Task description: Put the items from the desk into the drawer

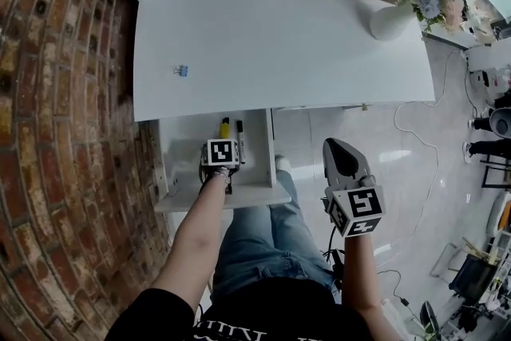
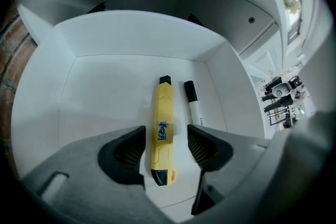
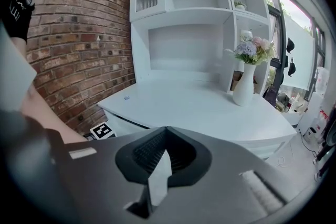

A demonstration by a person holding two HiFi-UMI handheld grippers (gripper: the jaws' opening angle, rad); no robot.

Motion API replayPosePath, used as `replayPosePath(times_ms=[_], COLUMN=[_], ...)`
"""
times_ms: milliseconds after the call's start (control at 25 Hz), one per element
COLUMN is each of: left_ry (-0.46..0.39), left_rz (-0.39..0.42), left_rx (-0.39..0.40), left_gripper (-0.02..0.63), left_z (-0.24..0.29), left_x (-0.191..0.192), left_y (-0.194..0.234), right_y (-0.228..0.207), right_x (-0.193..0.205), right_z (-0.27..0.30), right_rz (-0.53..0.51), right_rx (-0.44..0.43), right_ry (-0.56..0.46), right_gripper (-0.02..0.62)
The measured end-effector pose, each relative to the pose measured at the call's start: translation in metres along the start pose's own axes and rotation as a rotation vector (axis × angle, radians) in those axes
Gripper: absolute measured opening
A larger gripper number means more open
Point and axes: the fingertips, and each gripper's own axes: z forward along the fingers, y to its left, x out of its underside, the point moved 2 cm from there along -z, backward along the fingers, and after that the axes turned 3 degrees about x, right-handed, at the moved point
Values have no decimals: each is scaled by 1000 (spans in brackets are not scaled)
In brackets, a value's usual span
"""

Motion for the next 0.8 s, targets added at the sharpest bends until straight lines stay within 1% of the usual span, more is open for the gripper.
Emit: replayPosePath(times_ms=[40, 160, 280, 440, 560, 680, 800], left_ry=[-13, -71, -137, -249, -357, -481, -595], left_rz=[-3, 7, -14, -15, -9, 27, 68], left_rx=[-1, -28, 14, 20, 31, 35, 18], left_gripper=[270, 288, 309, 313, 313, 313, 313], left_z=[-3, -21, -43, -82, -118, -158, -199], left_x=[-2, -14, -25, -39, -51, -64, -70], left_y=[0, 3, -3, -2, -4, -5, -3], right_y=[1, 4, 10, 18, 22, 26, 32], right_x=[-1, -7, -20, -40, -55, -69, -79], right_z=[-1, -3, -4, -11, -16, -20, -26], right_rz=[-3, -7, -21, -38, -43, -42, -46], right_rx=[-2, -13, -31, -53, -64, -70, -72], right_ry=[-1, -14, -39, -83, -117, -155, -189], right_gripper=[6, 8, 6, 6, 6, 7, 6])
